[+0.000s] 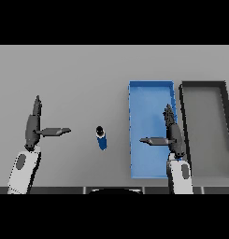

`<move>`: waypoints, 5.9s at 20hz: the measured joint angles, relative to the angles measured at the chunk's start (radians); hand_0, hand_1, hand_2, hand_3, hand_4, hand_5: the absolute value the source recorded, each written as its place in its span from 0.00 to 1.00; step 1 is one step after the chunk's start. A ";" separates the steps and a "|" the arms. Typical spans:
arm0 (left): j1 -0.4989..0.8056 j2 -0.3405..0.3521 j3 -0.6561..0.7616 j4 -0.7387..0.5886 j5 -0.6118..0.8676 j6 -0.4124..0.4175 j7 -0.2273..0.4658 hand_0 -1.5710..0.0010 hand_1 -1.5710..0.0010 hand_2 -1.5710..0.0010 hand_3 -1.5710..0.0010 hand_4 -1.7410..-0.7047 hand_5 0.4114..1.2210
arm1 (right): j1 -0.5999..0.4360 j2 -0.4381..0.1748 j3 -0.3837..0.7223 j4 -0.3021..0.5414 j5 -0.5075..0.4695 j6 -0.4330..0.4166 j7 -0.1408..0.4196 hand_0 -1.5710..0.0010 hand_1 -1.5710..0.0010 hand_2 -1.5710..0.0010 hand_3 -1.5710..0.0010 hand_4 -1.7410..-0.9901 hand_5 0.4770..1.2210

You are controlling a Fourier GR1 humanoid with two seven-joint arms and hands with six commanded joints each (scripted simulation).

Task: Pick up the blue pipe and place it into the blue bin.

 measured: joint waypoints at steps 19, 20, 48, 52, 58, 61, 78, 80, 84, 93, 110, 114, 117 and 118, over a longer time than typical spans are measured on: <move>0.124 0.236 -0.130 -0.113 -0.002 -0.395 -0.174 1.00 1.00 1.00 1.00 0.67 0.15 | 0.084 -0.173 0.058 -0.112 0.156 0.046 -0.113 1.00 1.00 1.00 1.00 0.75 0.19; 0.126 0.227 -0.153 -0.122 -0.008 -0.410 -0.167 1.00 1.00 1.00 1.00 0.65 0.14 | 0.087 -0.175 0.059 -0.112 0.157 0.049 -0.114 1.00 1.00 1.00 1.00 0.75 0.19; -0.077 -0.216 -0.409 0.144 -0.209 -0.374 -0.130 1.00 0.97 0.90 0.92 0.54 0.17 | 0.129 -0.176 0.051 -0.128 0.154 0.052 -0.129 1.00 1.00 1.00 1.00 0.70 0.24; -0.080 -0.274 -0.382 0.167 -0.147 -0.378 -0.142 0.62 0.52 0.45 0.42 0.29 0.62 | 0.123 -0.168 0.061 -0.135 0.155 0.055 -0.116 1.00 1.00 1.00 1.00 0.69 0.24; -0.062 -0.280 -0.403 0.146 -0.170 -0.368 -0.161 0.16 0.14 0.12 0.12 0.22 0.90 | 0.126 -0.166 0.060 -0.133 0.147 0.061 -0.106 1.00 1.00 1.00 1.00 0.69 0.23; -0.061 -0.308 -0.406 0.133 -0.211 -0.342 -0.187 0.08 0.07 0.06 0.06 0.25 0.95 | 0.114 -0.167 0.053 -0.120 0.131 0.069 -0.099 1.00 1.00 1.00 1.00 0.70 0.21; -0.127 -0.366 -0.385 -0.113 -0.228 -0.419 -0.067 0.00 0.00 0.00 0.00 0.27 1.00 | 0.139 -0.181 0.052 -0.147 0.166 0.048 -0.140 1.00 1.00 1.00 1.00 0.80 0.22; -0.132 -0.370 -0.373 -0.111 -0.226 -0.435 -0.061 0.00 0.00 0.00 0.00 0.27 1.00 | 0.191 -0.166 0.063 -0.200 0.200 0.011 -0.139 1.00 1.00 1.00 1.00 0.80 0.22; -0.133 -0.385 -0.361 -0.097 -0.251 -0.450 -0.068 0.00 0.00 0.00 0.00 0.26 1.00 | 0.282 -0.135 0.072 -0.308 0.266 -0.066 -0.096 1.00 1.00 1.00 1.00 0.74 0.22; -0.101 -0.421 -0.352 -0.105 -0.282 -0.500 -0.072 0.00 0.00 0.00 0.00 0.26 1.00 | 0.180 -0.274 0.088 -0.520 -0.151 0.234 0.077 1.00 0.99 0.93 1.00 0.67 0.13; -0.113 -0.477 -0.276 -0.085 -0.312 -0.586 -0.042 0.00 0.00 0.00 0.00 0.26 1.00 | -0.384 -0.294 0.355 -0.485 -0.255 0.363 0.466 0.99 0.99 0.96 1.00 0.69 0.08; -0.107 -0.477 -0.258 -0.075 -0.340 -0.600 -0.033 0.00 0.00 0.00 0.00 0.26 1.00 | -0.473 -0.257 0.383 -0.416 -0.248 0.375 0.515 0.98 0.97 0.94 1.00 0.74 0.05; -0.091 -0.487 -0.260 -0.097 -0.362 -0.609 -0.031 0.00 0.00 0.00 0.00 0.27 1.00 | -0.534 -0.235 0.388 -0.360 -0.249 0.393 0.525 0.89 0.86 0.83 0.92 0.68 0.01; -0.094 -0.490 -0.252 -0.087 -0.367 -0.613 -0.022 0.00 0.00 0.00 0.00 0.22 1.00 | -0.545 -0.235 0.389 -0.347 -0.252 0.405 0.530 0.79 0.77 0.76 0.85 0.62 0.01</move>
